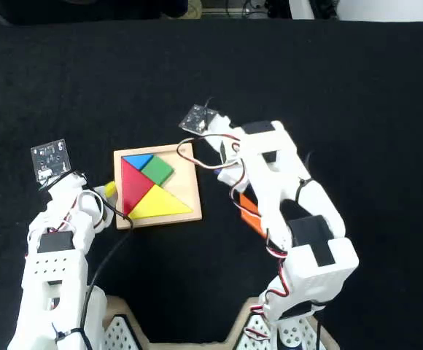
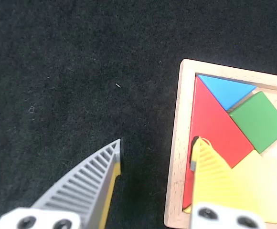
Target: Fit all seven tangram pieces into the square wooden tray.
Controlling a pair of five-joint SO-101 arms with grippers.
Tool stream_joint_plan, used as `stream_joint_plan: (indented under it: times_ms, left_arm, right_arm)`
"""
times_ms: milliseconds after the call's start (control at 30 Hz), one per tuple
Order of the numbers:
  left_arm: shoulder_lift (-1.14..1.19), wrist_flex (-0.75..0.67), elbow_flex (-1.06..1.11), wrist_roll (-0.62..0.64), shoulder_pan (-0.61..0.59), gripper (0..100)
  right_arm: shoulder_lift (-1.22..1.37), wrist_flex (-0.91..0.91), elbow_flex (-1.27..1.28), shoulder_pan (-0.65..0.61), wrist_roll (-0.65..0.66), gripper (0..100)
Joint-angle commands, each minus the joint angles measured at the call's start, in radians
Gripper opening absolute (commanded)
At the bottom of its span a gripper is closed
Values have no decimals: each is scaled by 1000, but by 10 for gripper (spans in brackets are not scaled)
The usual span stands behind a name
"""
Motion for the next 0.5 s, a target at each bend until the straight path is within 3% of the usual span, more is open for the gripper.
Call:
stream_joint_plan:
  times_ms: [0,133,467]
  left_arm:
    - [-17,-21,-5,-8,13,245]
    - [-17,-21,-5,-8,13,245]
    - [-17,-21,-5,-8,13,245]
  right_arm:
    - [-31,78,-105,15,14,292]
    - [-24,106,-134,11,37,323]
    - [70,110,-116,9,77,219]
